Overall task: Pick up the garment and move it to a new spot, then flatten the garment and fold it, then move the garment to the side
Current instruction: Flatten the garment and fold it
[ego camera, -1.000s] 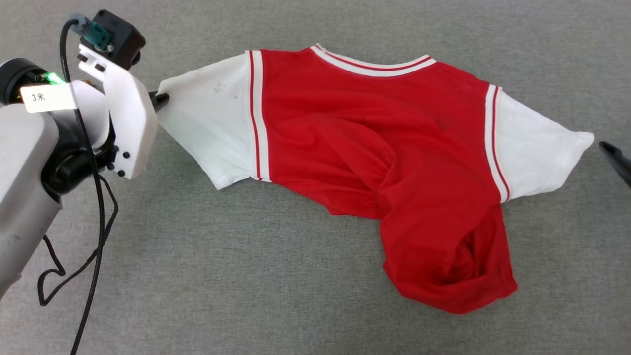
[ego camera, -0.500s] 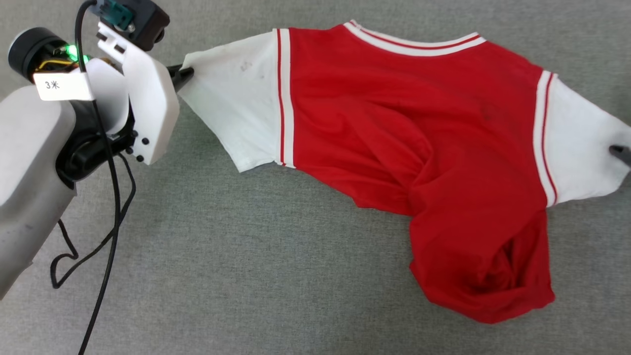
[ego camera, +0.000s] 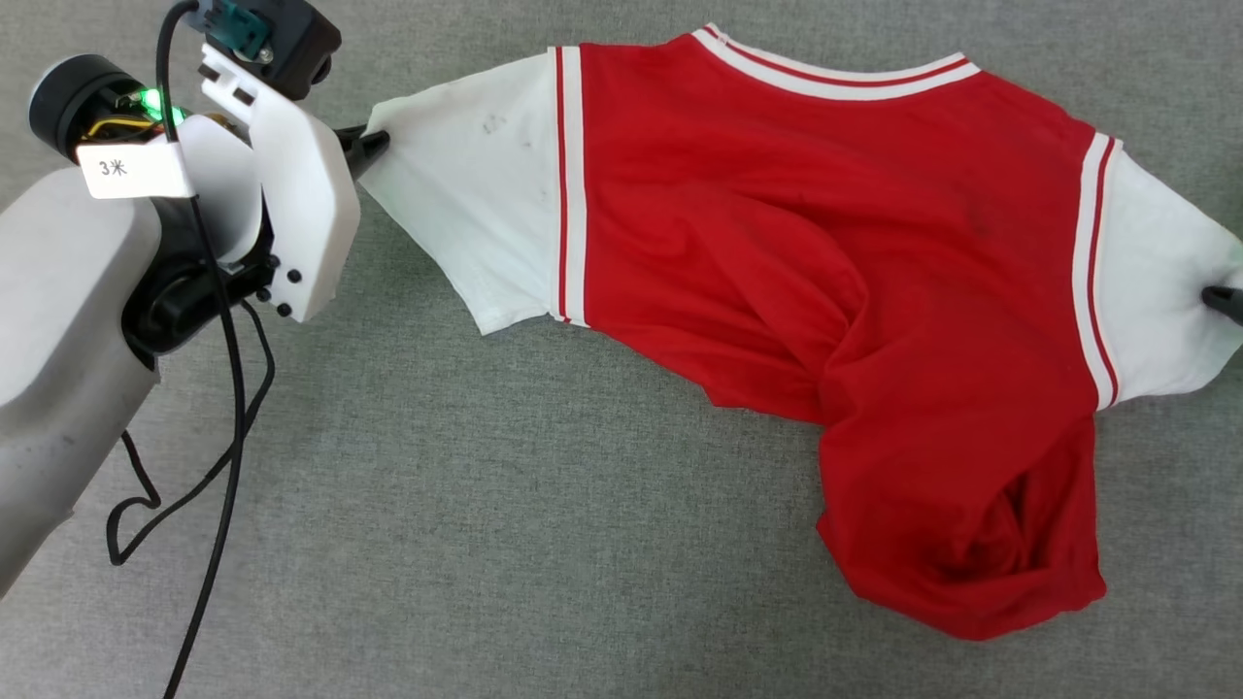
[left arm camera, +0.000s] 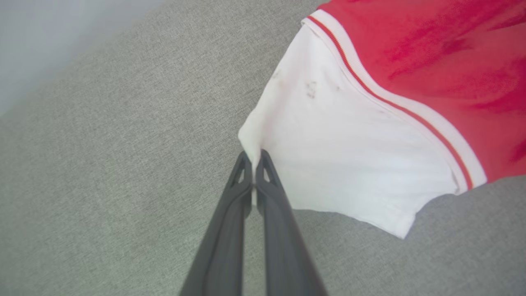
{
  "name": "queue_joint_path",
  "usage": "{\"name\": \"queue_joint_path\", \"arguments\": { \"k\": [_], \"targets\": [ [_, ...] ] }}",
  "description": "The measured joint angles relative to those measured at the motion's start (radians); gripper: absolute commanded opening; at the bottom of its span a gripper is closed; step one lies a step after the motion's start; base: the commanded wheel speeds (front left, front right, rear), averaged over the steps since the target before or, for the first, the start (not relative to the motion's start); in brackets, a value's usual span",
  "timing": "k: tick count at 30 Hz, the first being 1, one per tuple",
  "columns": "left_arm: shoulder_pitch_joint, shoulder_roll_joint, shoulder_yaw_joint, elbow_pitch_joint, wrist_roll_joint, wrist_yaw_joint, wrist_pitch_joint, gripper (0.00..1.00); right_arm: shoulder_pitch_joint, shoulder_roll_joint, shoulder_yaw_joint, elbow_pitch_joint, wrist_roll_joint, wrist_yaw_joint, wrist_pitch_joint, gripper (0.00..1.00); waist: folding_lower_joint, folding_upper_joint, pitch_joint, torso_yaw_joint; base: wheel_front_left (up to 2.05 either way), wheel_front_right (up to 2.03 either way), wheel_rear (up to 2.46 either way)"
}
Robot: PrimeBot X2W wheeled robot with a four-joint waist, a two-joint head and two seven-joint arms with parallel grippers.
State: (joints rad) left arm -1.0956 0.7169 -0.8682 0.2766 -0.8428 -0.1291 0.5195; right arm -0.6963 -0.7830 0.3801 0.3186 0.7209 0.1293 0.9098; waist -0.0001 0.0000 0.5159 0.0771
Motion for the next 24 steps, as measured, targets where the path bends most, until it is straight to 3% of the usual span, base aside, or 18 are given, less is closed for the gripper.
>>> {"name": "queue_joint_path", "arguments": {
  "k": [7,17,24],
  "targets": [
    [0.0,-0.001,-0.02,0.021,0.004,0.0,-0.052,0.0,-0.024,0.031,0.027,0.014,0.001,0.002,-0.147,0.0,0.0001,0.0,-0.05,-0.014,0.0,0.0,0.0],
    [-0.028,0.013,-0.02,-0.003,0.057,0.0,-0.214,0.0,-0.1,0.046,0.013,-0.025,-0.003,0.002,-0.399,0.0,0.0001,0.0,-0.182,-0.033,0.0,0.0,0.0],
    [-0.06,0.021,0.02,-0.047,0.105,0.041,-0.318,0.0,-0.151,0.045,0.001,-0.092,-0.007,0.002,-0.502,0.0,0.0001,0.0,-0.273,-0.039,0.0,0.0,0.0]
  ]
}}
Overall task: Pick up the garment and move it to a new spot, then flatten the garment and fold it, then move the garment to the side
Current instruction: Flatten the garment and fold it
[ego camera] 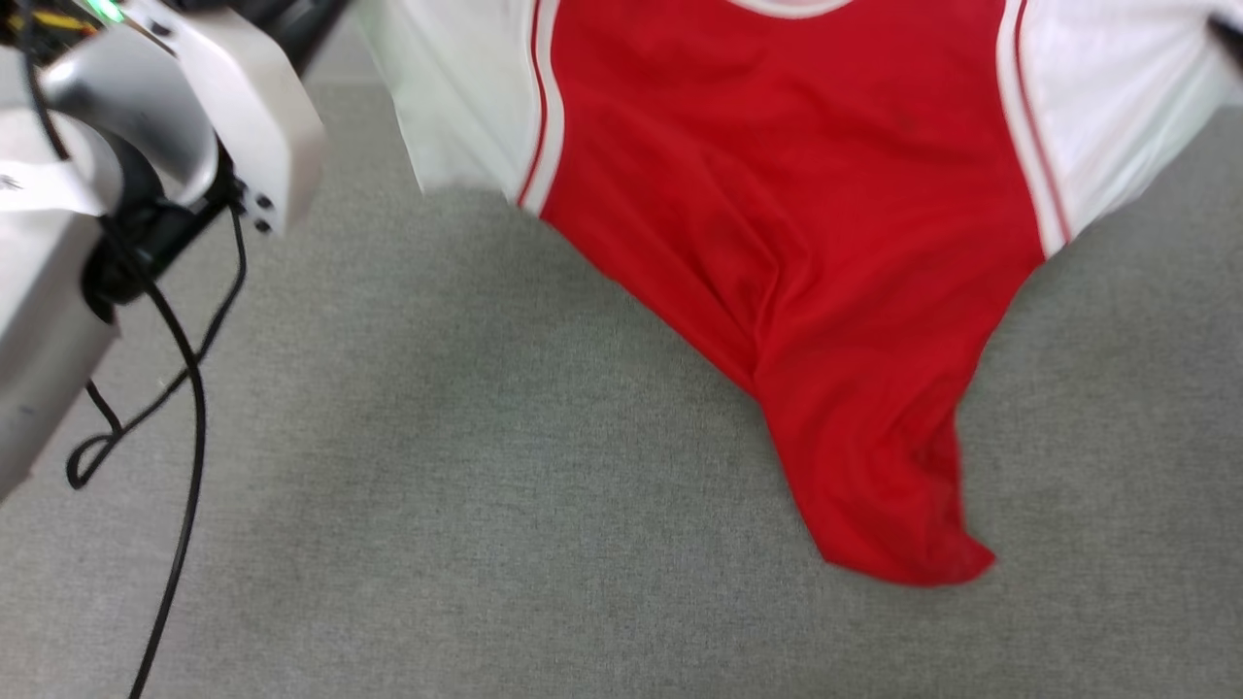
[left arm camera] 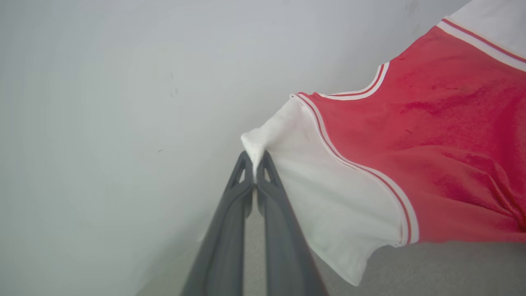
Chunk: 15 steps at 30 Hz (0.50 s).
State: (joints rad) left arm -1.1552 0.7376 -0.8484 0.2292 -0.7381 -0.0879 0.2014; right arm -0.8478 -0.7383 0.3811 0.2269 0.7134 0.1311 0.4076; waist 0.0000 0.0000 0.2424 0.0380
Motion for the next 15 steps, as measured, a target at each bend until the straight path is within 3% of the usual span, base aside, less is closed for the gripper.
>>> {"name": "queue_joint_path", "arguments": {
  "k": [8,15],
  "targets": [
    [-0.07,0.018,0.063,-0.077,0.041,0.075,-0.064,0.0,-0.084,0.006,-0.078,-0.07,-0.029,0.0,-0.086,0.0,-0.0001,0.0,-0.069,-0.002,0.0,0.0,0.0],
    [-0.152,0.012,0.097,-0.124,0.054,0.097,-0.064,0.0,-0.16,0.031,-0.12,-0.099,-0.074,0.0,-0.089,0.0,-0.0001,0.0,-0.064,0.0,0.0,0.0,0.0]
  ]
}}
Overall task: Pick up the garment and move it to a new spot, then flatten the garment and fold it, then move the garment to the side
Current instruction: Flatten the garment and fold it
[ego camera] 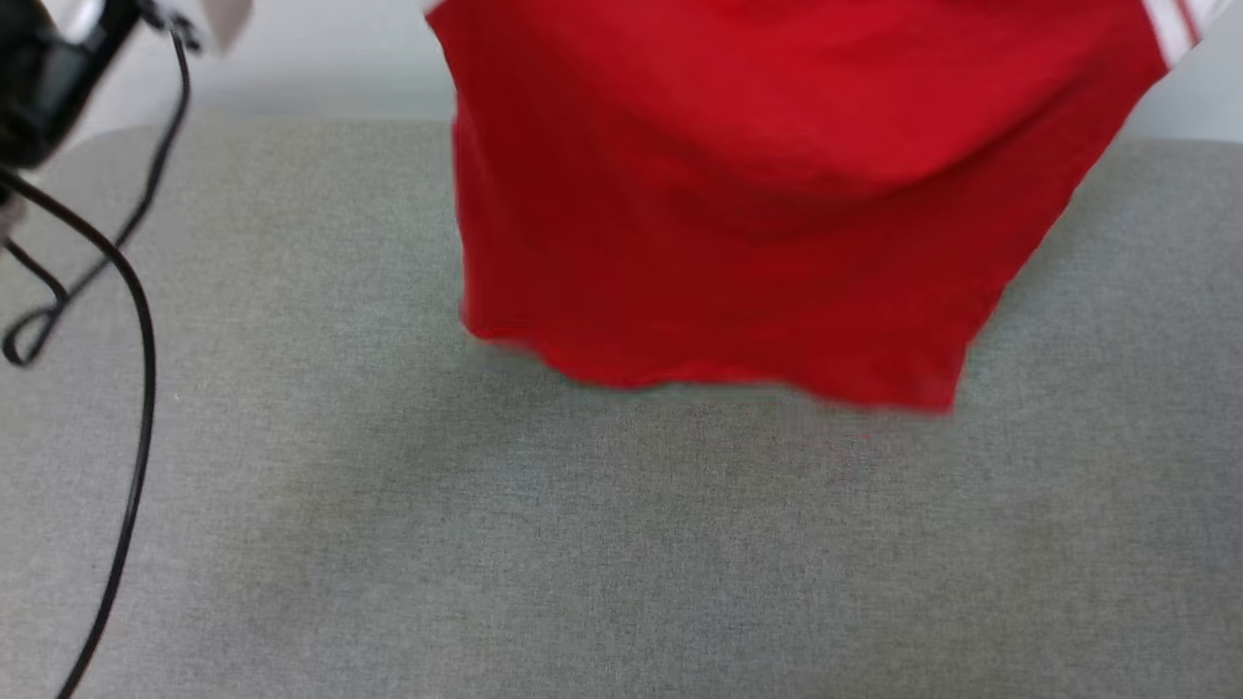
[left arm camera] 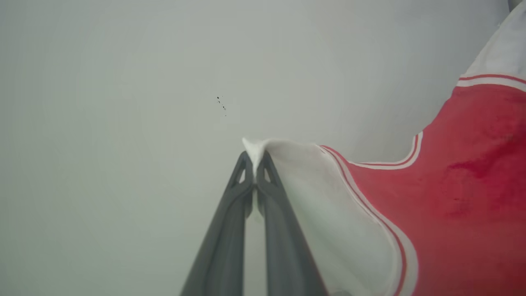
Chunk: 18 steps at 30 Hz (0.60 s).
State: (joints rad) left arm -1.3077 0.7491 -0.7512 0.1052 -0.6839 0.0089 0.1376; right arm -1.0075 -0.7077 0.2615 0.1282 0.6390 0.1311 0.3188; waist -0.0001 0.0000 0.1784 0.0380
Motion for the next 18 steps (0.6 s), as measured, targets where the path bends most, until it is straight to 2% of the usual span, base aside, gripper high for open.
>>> {"name": "queue_joint_path", "arguments": {
  "k": [4,8,14,18],
  "targets": [
    [-0.065,-0.015,0.016,0.016,0.001,-0.003,0.009,0.0,-0.066,0.014,0.007,-0.001,-0.043,0.0,0.016,0.0,0.0,0.0,0.033,0.001,0.0,0.0,0.0],
    [-0.143,-0.048,0.027,0.081,0.002,-0.025,0.005,0.0,-0.164,0.033,0.016,0.02,-0.084,0.0,0.025,0.0,0.0001,0.0,0.088,0.002,0.0,0.0,0.0],
    [-0.307,-0.104,0.049,0.211,0.024,-0.053,-0.028,0.0,-0.367,0.055,0.042,0.117,-0.157,0.0,0.022,0.0,0.0001,0.0,0.204,0.006,0.0,0.0,0.0],
    [-0.413,-0.153,0.068,0.3,0.038,-0.056,-0.069,0.0,-0.507,0.078,0.072,0.2,-0.194,0.0,-0.003,0.0,0.0002,0.0,0.285,0.01,0.0,0.0,0.0]
  ]
}}
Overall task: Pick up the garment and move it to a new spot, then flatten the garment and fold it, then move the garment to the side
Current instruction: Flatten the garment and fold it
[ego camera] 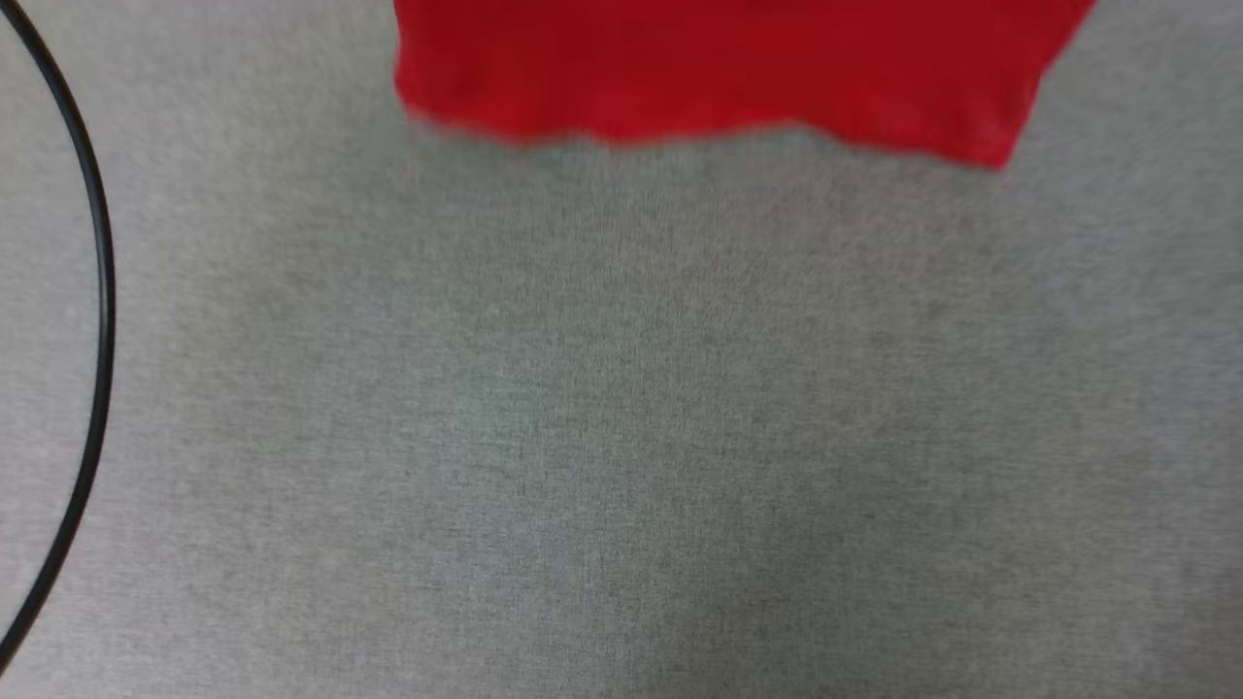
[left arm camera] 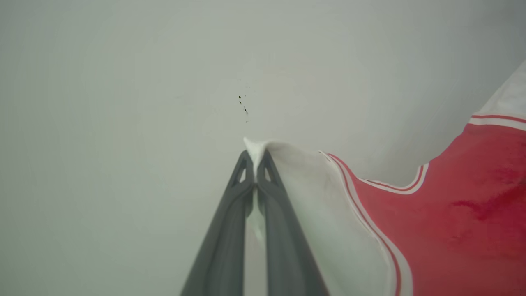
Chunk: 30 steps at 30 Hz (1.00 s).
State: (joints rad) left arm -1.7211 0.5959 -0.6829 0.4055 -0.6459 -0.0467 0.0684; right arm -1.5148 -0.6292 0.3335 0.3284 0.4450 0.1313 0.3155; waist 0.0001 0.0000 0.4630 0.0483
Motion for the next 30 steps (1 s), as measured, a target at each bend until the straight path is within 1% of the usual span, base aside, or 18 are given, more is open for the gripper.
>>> {"name": "queue_joint_path", "arguments": {
  "k": [4,7,12,14,20,24,27,30],
  "targets": [
    [-0.089,-0.038,0.01,0.078,0.012,-0.009,-0.039,0.0,-0.127,0.025,0.036,0.073,-0.022,0.0,-0.031,0.0,0.0001,0.0,0.071,0.003,0.0,0.0,0.0],
    [-0.143,-0.054,0.011,0.133,0.024,-0.016,-0.062,0.0,-0.206,0.034,0.067,0.132,-0.035,0.0,-0.052,0.0,0.0001,0.0001,0.113,0.004,0.0,0.0,0.0],
    [-0.161,-0.072,0.007,0.214,0.034,-0.028,-0.114,0.0,-0.278,0.065,0.105,0.236,-0.029,0.0,-0.111,0.0,0.0,0.0,0.149,0.004,0.0,0.0,0.0],
    [-0.157,-0.074,-0.006,0.253,0.035,-0.035,-0.136,0.0,-0.289,0.071,0.143,0.287,-0.01,0.0,-0.147,0.0,0.0001,0.0,0.161,0.005,0.0,0.0,0.0],
    [-0.07,-0.077,-0.026,0.291,0.024,-0.05,-0.19,0.0,-0.237,0.072,0.216,0.35,0.059,0.0,-0.219,0.0,0.0,0.0,0.151,0.003,0.0,0.0,0.0],
    [0.038,-0.07,-0.045,0.283,0.014,-0.053,-0.224,0.0,-0.161,0.072,0.28,0.353,0.108,0.0,-0.263,0.0,0.0,0.0,0.123,0.001,0.0,0.0,0.0],
    [0.137,-0.052,-0.048,0.256,-0.009,-0.048,-0.245,0.0,-0.089,0.07,0.321,0.342,0.158,0.0,-0.291,0.0,0.0,0.0,0.094,-0.001,0.0,0.0,0.0],
    [0.248,-0.022,-0.043,0.213,-0.035,-0.031,-0.266,0.0,0.005,0.058,0.367,0.311,0.207,0.0,-0.309,0.0,-0.0001,0.0,0.058,-0.004,0.0,0.0,0.0]
  ]
}}
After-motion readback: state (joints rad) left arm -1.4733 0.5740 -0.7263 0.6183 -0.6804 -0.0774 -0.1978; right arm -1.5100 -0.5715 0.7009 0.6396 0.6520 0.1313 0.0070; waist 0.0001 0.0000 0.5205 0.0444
